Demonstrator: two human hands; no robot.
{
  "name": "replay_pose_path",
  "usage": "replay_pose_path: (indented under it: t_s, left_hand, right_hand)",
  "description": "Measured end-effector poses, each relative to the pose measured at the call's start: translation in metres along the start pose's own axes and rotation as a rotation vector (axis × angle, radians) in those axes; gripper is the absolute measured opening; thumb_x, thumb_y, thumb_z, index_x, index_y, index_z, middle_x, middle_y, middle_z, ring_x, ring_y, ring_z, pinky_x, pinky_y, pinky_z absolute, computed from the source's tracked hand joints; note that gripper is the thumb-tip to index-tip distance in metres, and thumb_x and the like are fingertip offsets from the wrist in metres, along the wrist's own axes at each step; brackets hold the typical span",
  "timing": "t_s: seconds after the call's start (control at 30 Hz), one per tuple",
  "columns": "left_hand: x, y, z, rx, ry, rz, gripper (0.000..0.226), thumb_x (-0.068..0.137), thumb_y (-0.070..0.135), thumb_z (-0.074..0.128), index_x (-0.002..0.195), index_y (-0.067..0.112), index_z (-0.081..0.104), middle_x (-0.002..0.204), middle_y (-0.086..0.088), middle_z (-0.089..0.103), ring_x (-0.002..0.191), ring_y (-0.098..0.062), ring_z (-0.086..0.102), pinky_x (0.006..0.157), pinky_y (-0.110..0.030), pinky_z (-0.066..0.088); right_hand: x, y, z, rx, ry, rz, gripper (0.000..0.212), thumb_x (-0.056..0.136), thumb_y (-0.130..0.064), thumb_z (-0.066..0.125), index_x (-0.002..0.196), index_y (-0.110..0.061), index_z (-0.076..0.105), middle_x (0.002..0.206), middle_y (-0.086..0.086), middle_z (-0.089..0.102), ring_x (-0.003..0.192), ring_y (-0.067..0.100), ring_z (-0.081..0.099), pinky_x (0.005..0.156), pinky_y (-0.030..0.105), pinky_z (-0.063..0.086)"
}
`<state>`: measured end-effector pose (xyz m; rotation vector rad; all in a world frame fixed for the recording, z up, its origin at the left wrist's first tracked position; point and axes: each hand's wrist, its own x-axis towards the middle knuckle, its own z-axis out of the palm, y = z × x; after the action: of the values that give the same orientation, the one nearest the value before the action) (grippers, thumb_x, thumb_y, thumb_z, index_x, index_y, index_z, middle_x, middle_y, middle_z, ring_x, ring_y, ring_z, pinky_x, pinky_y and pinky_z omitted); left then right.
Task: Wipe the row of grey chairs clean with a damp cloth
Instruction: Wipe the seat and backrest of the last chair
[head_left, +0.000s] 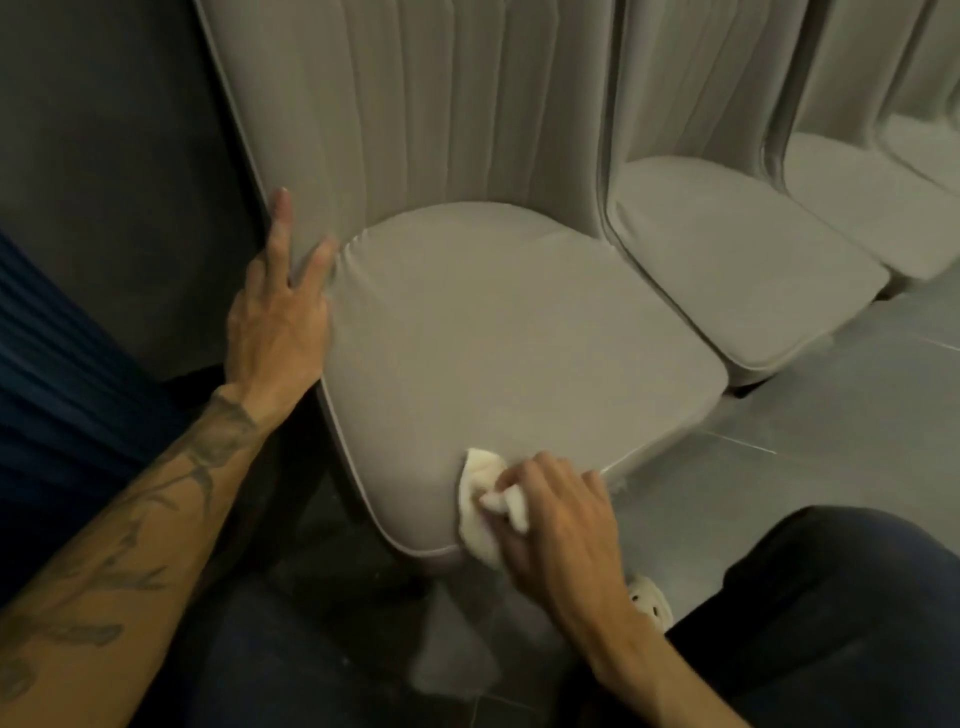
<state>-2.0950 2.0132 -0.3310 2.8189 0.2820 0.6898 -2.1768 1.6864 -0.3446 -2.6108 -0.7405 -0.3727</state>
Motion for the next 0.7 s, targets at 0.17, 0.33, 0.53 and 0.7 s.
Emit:
replay_pose_path:
  t_s: [0.17, 0.33, 0.53, 0.7]
  left_hand:
    - [0.001, 0.004, -0.002, -0.034, -0.035, -0.018, 0.046, 0.109, 0.019, 0.044, 0.153, 0.028, 0.035, 0.174, 0.000, -0.014, 0.137, -0.049, 0.037, 0.095, -0.070, 0.046]
    - [0.001, 0.011, -0.008, -0.069, -0.082, -0.070, 0.039, 0.111, 0.029, 0.036, 0.150, 0.034, 0.036, 0.173, 0.008, -0.017, 0.142, -0.046, 0.032, 0.102, -0.071, 0.041]
    - [-0.002, 0.011, -0.008, -0.056, -0.086, -0.054, 0.049, 0.109, 0.021, 0.044, 0.156, 0.030, 0.033, 0.173, 0.006, -0.018, 0.147, -0.046, 0.027, 0.102, -0.072, 0.041]
    - [0.000, 0.013, -0.007, -0.057, -0.092, -0.073, 0.047, 0.109, 0.023, 0.042, 0.154, 0.032, 0.033, 0.173, 0.008, -0.018, 0.145, -0.047, 0.028, 0.101, -0.075, 0.041]
  right_hand:
    - [0.016, 0.052, -0.022, -0.050, 0.091, 0.300, 0.027, 0.092, -0.052, 0.062, 0.083, -0.029, 0.052, 0.081, -0.009, 0.052, 0.084, 0.022, 0.056, 0.069, 0.036, 0.027]
    - [0.017, 0.019, -0.001, -0.006, 0.115, 0.205, 0.050, 0.086, -0.081, 0.050, 0.079, -0.031, 0.047, 0.078, -0.012, 0.048, 0.073, 0.014, 0.046, 0.068, 0.032, 0.026]
    - [0.033, 0.067, -0.022, -0.162, 0.152, 0.214, 0.041, 0.094, -0.058, 0.059, 0.071, -0.027, 0.043, 0.073, -0.007, 0.045, 0.071, 0.021, 0.048, 0.067, 0.036, 0.028]
    - [0.017, 0.033, 0.003, -0.090, 0.167, 0.156, 0.036, 0.100, -0.056, 0.050, 0.078, -0.027, 0.048, 0.078, -0.005, 0.046, 0.072, 0.020, 0.044, 0.069, 0.034, 0.023]
